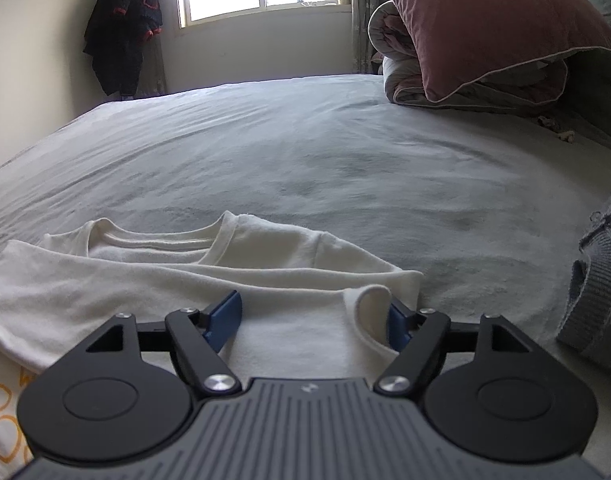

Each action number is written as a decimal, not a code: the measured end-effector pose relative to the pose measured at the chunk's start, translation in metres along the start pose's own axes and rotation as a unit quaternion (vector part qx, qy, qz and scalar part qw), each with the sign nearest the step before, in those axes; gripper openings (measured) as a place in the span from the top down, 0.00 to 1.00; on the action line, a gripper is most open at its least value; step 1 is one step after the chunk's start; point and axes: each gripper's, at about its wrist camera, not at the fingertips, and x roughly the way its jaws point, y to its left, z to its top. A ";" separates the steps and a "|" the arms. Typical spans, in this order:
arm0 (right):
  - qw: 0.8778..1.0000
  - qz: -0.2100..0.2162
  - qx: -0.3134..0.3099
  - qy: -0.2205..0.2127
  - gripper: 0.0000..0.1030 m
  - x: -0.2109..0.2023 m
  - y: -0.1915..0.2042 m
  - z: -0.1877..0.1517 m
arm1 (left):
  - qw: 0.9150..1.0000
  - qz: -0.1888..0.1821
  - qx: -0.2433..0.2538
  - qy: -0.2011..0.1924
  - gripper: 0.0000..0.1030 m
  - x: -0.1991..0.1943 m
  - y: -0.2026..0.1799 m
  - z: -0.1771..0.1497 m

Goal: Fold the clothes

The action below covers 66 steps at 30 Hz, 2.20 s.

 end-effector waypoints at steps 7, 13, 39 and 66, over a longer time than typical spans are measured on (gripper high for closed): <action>1.000 0.004 -0.005 0.001 0.22 0.002 0.000 0.000 | 0.998 0.023 0.053 0.008 0.60 -0.003 -0.014 -0.005; 1.000 0.010 -0.001 -0.003 0.21 0.001 -0.002 -0.002 | 0.997 0.043 0.048 0.044 0.52 -0.004 -0.022 0.003; 0.970 -0.020 0.193 0.144 0.04 -0.182 -0.042 -0.072 | 0.990 0.006 0.034 0.134 0.08 -0.035 -0.018 -0.011; 0.895 0.265 0.265 0.243 0.33 -0.255 -0.094 -0.145 | 0.951 -0.215 0.043 0.216 0.39 -0.108 0.067 -0.053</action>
